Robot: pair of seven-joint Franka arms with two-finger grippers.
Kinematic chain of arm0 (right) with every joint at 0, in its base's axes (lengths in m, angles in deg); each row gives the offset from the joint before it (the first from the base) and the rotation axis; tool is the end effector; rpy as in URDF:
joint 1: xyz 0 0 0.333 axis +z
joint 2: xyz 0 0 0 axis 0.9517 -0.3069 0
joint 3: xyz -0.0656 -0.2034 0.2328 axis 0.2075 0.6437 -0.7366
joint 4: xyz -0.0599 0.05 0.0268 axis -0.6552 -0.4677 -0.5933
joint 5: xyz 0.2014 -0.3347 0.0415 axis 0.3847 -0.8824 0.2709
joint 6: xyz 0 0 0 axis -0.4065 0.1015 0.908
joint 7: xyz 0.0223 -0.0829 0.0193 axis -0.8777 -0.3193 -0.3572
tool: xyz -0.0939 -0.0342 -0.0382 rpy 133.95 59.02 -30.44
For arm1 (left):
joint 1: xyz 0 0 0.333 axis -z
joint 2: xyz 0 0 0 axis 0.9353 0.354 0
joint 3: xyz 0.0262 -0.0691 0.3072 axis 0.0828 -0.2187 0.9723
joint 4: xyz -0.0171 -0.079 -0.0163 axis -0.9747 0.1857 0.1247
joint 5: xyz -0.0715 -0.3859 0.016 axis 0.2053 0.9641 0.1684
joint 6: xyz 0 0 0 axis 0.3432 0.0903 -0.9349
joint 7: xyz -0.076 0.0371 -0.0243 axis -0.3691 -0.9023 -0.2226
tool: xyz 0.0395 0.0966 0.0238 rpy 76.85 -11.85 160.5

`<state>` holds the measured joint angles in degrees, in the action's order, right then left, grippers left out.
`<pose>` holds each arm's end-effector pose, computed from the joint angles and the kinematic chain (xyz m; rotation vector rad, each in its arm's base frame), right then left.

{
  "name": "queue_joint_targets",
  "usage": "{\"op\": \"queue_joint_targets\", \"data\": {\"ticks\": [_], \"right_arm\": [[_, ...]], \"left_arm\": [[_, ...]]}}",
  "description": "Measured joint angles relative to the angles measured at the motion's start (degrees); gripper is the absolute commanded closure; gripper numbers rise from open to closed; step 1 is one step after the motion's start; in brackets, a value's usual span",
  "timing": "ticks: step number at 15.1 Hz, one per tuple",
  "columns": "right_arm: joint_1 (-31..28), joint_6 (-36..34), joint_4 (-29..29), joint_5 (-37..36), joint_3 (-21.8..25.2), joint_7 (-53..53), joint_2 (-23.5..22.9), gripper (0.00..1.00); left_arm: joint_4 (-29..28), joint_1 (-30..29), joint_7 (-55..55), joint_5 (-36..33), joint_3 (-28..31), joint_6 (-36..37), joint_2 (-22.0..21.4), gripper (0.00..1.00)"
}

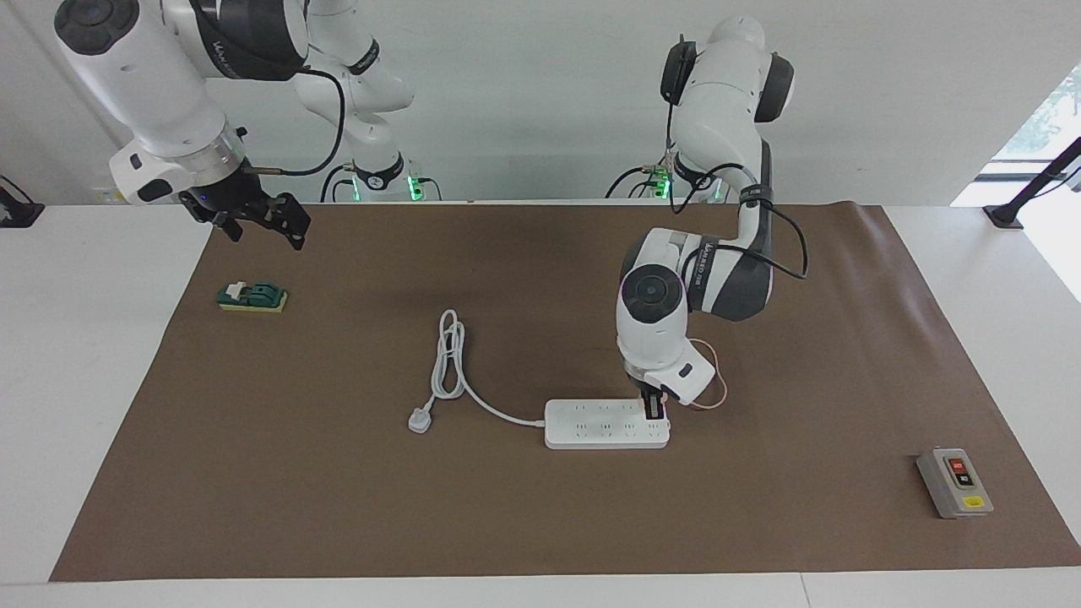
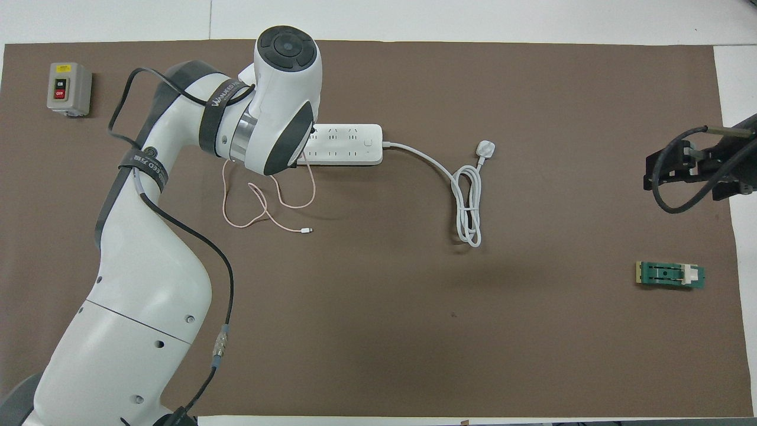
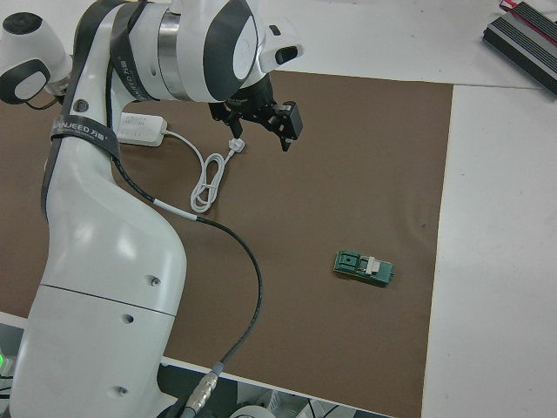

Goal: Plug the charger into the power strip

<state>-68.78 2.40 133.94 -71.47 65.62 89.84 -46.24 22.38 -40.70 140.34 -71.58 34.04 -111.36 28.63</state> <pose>0.5614 -0.0084 0.6010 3.1049 -0.2892 -0.2015 0.6611 -0.3281 0.3552 -2.2292 -1.9626 -0.1367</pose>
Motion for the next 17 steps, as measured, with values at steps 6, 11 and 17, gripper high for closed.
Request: {"op": "queue_joint_targets", "data": {"ticks": [6,11,17], "right_arm": [[0.0,-0.06,0.0,0.0,0.0,0.0,0.31,0.0],[0.0,-0.06,0.0,0.0,0.0,0.0,0.31,0.0],[0.0,-0.06,0.0,0.0,0.0,0.0,0.31,0.0]], "left_arm": [[-0.04,0.0,-0.24,0.0,0.0,0.0,-0.01,1.0],[-0.15,-0.08,-1.09,0.0,0.01,-0.09,-0.06,1.0],[-0.62,-0.09,-1.24,0.0,0.02,-0.49,-0.29,1.0]]}}
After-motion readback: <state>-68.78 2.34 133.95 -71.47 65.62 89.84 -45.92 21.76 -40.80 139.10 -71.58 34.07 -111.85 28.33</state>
